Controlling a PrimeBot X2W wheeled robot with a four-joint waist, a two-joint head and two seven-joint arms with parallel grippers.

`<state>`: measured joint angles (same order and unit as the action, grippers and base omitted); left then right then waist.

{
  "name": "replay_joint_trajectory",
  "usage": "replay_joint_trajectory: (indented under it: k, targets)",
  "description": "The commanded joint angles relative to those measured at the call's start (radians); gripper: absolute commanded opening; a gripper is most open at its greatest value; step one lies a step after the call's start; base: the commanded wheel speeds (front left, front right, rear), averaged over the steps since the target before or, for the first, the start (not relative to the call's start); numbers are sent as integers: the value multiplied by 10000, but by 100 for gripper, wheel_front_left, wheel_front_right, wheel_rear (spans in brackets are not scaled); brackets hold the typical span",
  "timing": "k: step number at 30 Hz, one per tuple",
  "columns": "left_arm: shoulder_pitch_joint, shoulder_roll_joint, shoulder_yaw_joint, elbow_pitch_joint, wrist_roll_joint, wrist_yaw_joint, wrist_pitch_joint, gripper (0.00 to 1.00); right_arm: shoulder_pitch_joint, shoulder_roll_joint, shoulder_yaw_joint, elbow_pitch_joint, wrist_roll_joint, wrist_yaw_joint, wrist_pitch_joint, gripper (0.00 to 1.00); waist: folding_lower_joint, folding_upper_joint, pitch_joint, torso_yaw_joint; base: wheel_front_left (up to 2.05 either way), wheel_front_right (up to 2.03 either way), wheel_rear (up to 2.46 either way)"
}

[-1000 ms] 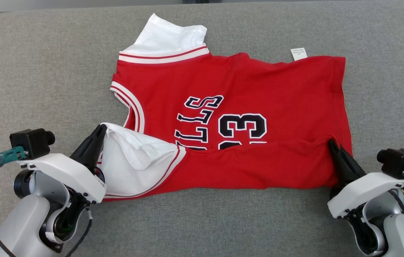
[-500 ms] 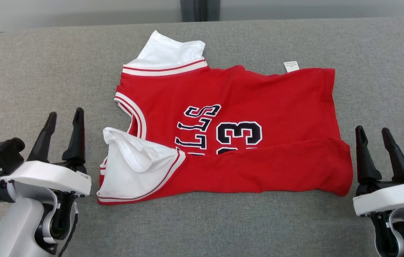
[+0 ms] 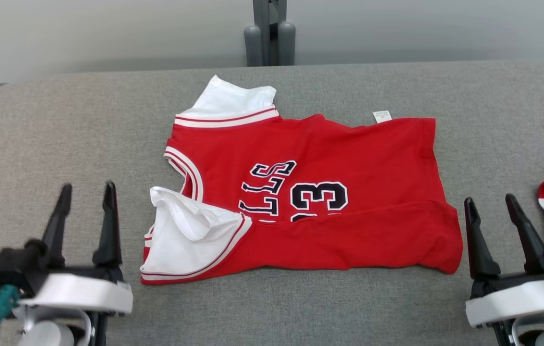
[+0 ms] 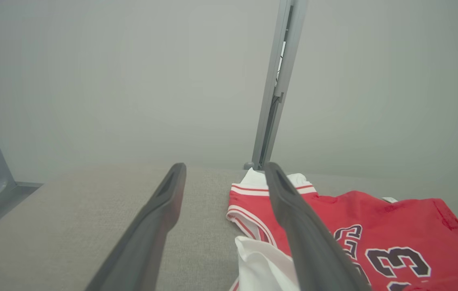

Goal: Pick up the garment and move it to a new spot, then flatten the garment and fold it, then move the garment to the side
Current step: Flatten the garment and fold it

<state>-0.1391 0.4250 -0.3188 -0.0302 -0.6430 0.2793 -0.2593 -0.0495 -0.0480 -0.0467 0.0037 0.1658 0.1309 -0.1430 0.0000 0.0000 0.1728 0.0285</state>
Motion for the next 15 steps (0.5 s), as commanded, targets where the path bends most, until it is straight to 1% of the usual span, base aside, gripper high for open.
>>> replay_joint_trajectory:
  k: [1, 5, 9, 15]
  targets:
    - [470, -82, -38, -10, 283, 131, -38, 100, 298, -52, 7, -6, -202, -4, -11, 100, 0, 0, -204, 78, 0, 0, 0]
    - [963, -271, -179, 35, 573, 206, -38, 100, 799, -54, -42, 84, -234, -4, 27, 100, 0, 0, -505, 146, 0, 0, 0]
    - [1276, -372, -286, 158, 608, 221, -39, 100, 1090, -52, -36, 105, -191, -4, 60, 100, 0, 0, -693, 147, 0, 0, 0]
    - [1369, -250, -422, 398, 661, 212, 124, 100, 1187, -52, -7, 99, -86, -4, 122, 100, 0, 0, -795, 95, 0, 0, 0]
